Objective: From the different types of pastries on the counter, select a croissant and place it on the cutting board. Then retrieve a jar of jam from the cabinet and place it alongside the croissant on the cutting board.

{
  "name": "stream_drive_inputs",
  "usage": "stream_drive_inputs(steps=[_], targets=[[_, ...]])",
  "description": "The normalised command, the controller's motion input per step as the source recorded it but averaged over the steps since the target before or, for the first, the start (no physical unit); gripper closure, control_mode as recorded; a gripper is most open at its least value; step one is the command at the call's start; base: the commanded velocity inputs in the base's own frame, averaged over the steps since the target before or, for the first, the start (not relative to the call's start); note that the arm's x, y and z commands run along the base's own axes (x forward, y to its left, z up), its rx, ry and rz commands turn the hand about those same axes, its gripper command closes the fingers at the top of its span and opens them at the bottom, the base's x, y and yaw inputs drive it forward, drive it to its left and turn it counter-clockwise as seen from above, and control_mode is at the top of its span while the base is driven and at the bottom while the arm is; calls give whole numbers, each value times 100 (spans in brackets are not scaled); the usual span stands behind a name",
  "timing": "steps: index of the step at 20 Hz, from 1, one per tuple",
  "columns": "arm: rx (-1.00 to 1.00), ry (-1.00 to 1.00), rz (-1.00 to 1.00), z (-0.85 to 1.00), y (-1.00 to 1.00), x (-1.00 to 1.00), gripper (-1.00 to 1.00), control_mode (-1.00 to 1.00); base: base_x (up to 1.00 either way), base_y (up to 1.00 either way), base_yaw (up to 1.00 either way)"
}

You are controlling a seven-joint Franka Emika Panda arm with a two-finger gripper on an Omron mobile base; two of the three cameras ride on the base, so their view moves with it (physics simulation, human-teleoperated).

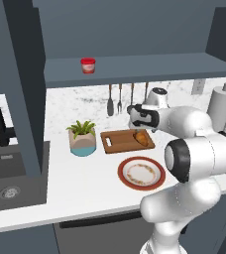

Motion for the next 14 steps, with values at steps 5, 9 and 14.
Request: stream_drive_inputs(steps=[5, 9, 14], targets=[[0, 0, 5, 57, 39, -35, -100, -100, 0, 0, 0], [3, -1, 5, 76, 31, -34, -100, -100, 0, 0, 0], [1, 0, 8, 40, 33, -35, -100, -100, 0, 0, 0]])
